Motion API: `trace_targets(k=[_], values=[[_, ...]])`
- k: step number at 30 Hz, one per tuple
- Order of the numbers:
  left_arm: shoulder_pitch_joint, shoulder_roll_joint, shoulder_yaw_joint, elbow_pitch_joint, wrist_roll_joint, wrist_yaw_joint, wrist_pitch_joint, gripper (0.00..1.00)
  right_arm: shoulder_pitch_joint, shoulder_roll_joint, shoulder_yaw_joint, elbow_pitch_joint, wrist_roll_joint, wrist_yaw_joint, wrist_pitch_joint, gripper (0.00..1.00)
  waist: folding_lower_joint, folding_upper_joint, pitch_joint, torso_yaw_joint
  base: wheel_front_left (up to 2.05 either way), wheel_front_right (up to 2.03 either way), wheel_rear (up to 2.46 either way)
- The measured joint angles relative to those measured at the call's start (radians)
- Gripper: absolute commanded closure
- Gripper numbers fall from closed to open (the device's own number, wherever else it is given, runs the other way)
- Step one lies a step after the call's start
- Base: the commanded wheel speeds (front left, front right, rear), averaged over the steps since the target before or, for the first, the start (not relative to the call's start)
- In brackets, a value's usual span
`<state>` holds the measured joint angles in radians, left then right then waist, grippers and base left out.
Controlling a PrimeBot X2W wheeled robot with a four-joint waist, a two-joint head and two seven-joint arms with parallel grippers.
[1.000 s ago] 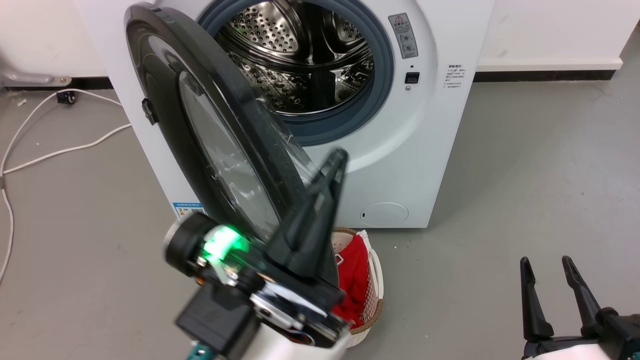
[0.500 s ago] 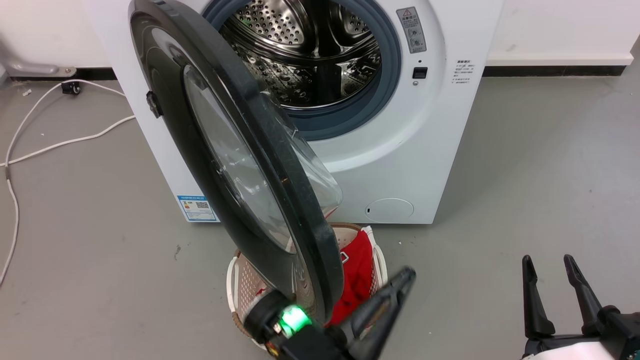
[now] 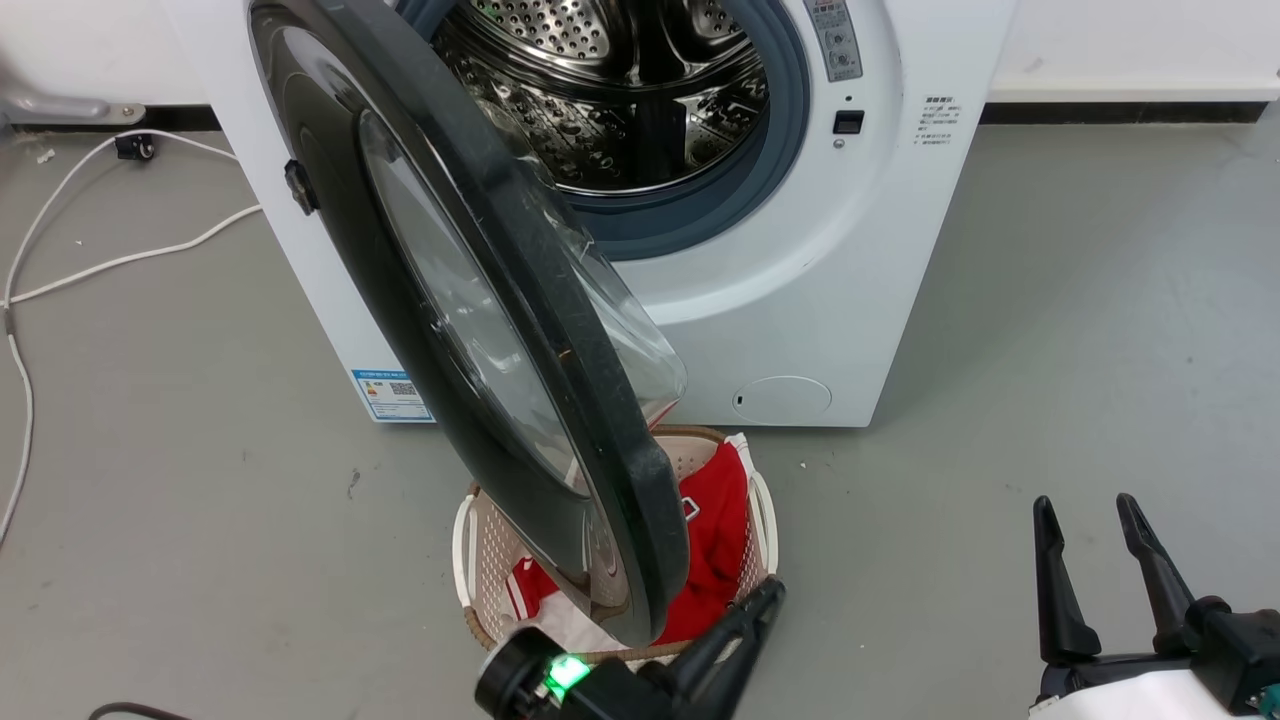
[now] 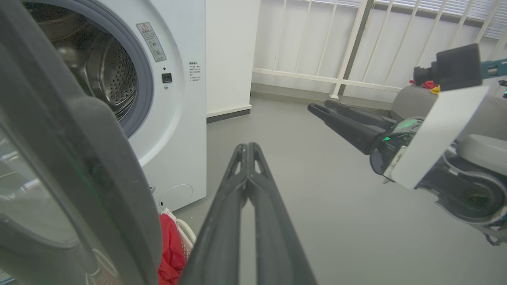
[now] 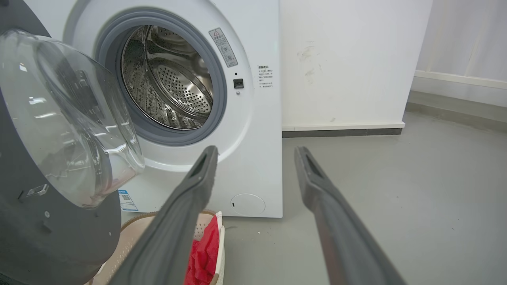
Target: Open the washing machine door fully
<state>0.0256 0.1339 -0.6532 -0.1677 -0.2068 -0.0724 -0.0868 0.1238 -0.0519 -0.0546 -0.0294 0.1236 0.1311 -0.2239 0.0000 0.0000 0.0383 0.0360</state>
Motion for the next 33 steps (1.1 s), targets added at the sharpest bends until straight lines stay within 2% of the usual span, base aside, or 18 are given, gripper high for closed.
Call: trace_targets(k=[7, 15, 33], values=[[-0.063, -0.022, 0.06, 0.079, -0.002, 0.045, -0.05, 1.0, -0.003, 0.0, 0.006, 0.004, 0.001, 0.0, 0.0, 0.0, 0.0, 0.0, 0.02, -0.013, 0.0, 0.0, 0.0], [-0.117, -0.037, 0.08, 0.133, -0.007, 0.066, -0.071, 1.0, -0.022, 0.0, 0.014, 0.024, 0.009, 0.0, -0.006, 0.0, 0.0, 0.0, 0.039, -0.022, 0.0, 0.0, 0.0], [-0.052, -0.022, 0.108, 0.128, -0.031, 0.134, -0.061, 1.0, -0.023, 0.0, 0.008, 0.057, 0.011, 0.0, -0.017, 0.0, 0.0, 0.0, 0.005, -0.001, 0.0, 0.0, 0.0]])
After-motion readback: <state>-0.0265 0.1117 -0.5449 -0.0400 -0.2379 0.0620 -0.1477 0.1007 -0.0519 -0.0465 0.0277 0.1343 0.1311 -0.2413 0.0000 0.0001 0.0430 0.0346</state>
